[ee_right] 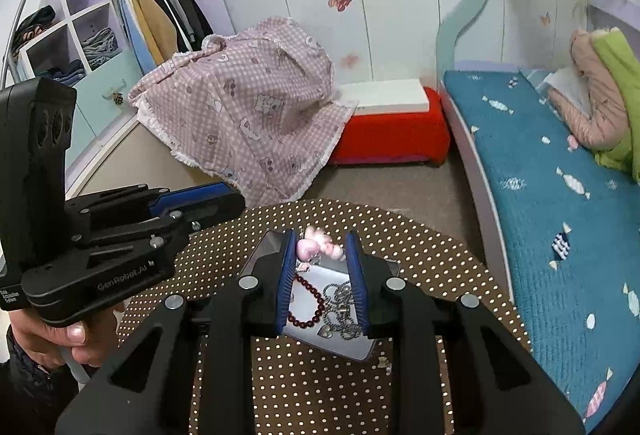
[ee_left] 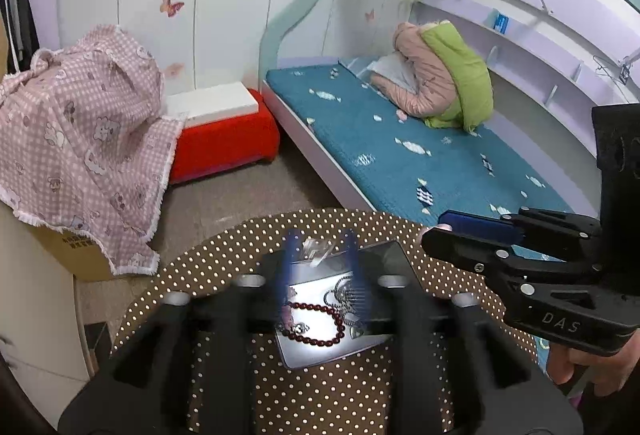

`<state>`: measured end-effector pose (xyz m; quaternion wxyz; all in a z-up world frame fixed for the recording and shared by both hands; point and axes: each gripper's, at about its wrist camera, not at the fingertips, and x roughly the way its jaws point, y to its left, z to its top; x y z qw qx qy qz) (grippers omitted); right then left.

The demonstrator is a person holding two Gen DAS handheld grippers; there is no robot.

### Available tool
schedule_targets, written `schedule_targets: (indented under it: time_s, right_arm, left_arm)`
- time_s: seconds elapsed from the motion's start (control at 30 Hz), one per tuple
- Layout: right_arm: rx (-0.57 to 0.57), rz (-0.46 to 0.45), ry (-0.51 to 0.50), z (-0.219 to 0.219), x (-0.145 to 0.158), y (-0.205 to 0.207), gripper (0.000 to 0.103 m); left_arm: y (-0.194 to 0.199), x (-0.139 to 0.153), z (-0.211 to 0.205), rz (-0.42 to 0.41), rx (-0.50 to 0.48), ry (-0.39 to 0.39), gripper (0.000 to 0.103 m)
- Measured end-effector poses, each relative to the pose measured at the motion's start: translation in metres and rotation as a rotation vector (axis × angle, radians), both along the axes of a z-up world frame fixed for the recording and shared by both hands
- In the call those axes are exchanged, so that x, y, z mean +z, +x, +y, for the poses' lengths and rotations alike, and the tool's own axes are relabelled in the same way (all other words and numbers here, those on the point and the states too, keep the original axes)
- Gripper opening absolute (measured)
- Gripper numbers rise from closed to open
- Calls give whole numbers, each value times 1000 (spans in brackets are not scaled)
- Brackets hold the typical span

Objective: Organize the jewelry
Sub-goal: 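Open both tools to drop the charms into the box, then move both tools back toward the pearl earring beside the box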

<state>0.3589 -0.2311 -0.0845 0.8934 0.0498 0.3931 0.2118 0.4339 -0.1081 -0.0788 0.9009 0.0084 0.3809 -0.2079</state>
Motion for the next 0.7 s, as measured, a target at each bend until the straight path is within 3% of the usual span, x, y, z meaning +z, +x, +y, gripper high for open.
schedule_targets:
  time_s: [0.03,0.1,0.17,0.23,0.4,0.7]
  right_arm:
    - [-7,4,3,-1,-1,0,31]
    - [-34,6,8,-6,-1,0,43]
    - [-82,-13,11,-13,2,-3,76]
    - [-105,-36,51,-20,5,-6,96]
    - [-148,-74,55,-28,20,-17,96]
    - [-151,-140,65,-27,46,-37,96]
  left_arm:
    - [-2,0,2,-13,14,4,85]
    - [-5,2,7,-47,46,10,90]
    - [-6,4,15,-38,58,-14,92]
    - [-9,8,25,-50,103,-18,95]
    - [-26,24,41,-114,173,-11,97]
    - [-68,53,51,-216,198,17,97]
